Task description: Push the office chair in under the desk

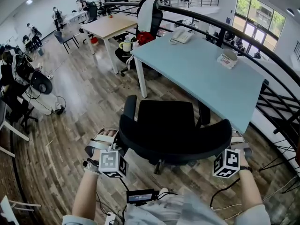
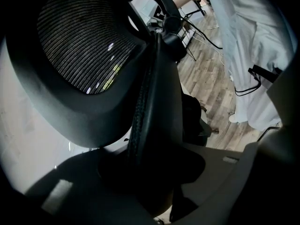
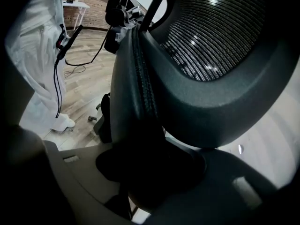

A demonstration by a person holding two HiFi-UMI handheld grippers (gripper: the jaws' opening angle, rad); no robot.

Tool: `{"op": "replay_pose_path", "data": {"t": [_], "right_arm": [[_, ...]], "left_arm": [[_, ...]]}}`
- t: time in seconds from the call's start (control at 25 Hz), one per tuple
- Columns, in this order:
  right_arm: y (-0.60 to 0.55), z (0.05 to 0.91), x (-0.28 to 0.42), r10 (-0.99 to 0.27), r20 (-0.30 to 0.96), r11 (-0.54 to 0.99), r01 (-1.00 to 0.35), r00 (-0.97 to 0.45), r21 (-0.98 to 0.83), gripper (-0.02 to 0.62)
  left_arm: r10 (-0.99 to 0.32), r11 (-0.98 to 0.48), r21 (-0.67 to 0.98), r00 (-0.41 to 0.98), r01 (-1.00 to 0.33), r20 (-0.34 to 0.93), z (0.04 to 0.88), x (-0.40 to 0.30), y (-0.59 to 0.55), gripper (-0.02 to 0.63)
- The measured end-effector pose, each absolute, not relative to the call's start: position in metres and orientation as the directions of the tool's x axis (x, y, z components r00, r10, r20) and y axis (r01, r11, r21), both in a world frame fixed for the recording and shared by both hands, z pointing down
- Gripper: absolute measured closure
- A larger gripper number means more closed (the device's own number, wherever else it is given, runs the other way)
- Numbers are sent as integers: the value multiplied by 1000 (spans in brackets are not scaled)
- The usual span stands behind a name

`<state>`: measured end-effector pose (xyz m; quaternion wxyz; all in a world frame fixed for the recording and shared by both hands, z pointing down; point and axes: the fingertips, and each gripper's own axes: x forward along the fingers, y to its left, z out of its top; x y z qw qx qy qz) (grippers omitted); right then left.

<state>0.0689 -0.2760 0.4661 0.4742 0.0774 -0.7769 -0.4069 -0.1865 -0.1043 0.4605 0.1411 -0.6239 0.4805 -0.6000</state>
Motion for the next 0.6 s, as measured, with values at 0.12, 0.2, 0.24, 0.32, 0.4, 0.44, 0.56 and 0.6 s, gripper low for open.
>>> {"op": "replay_pose_path", "data": {"t": [0.12, 0.2, 0.24, 0.32, 0.4, 0.44, 0.56, 0.6], "right_arm": [[-288, 468, 66, -516, 670, 659, 253, -534, 709, 411], [-295, 468, 65, -523, 669, 661, 244, -528, 710, 410], [-299, 467, 65, -528, 668, 662, 239, -525, 710, 410], [-306, 465, 65, -537, 665, 664, 226, -519, 712, 408], [-311, 464, 62, -544, 663, 668, 213, -514, 713, 408], [-313, 463, 60, -546, 663, 671, 208, -511, 712, 408], [-322, 463, 57, -558, 660, 675, 188, -503, 713, 408], [-325, 463, 56, -563, 659, 676, 181, -499, 715, 408]], "left_arm": [[-772, -506, -751, -164, -426, 614, 460, -192, -122, 443], [-775, -507, -753, -160, -420, 611, 462, -196, -134, 443], [-778, -506, -756, -159, -415, 608, 462, -199, -140, 443], [-782, -507, -760, -153, -407, 604, 461, -204, -151, 442], [-782, -514, -756, -141, -405, 607, 461, -209, -162, 442], [-782, -517, -754, -135, -405, 609, 460, -212, -166, 442], [-783, -525, -752, -121, -399, 610, 460, -220, -183, 442], [-784, -527, -751, -115, -397, 610, 461, -222, -189, 442]]}}
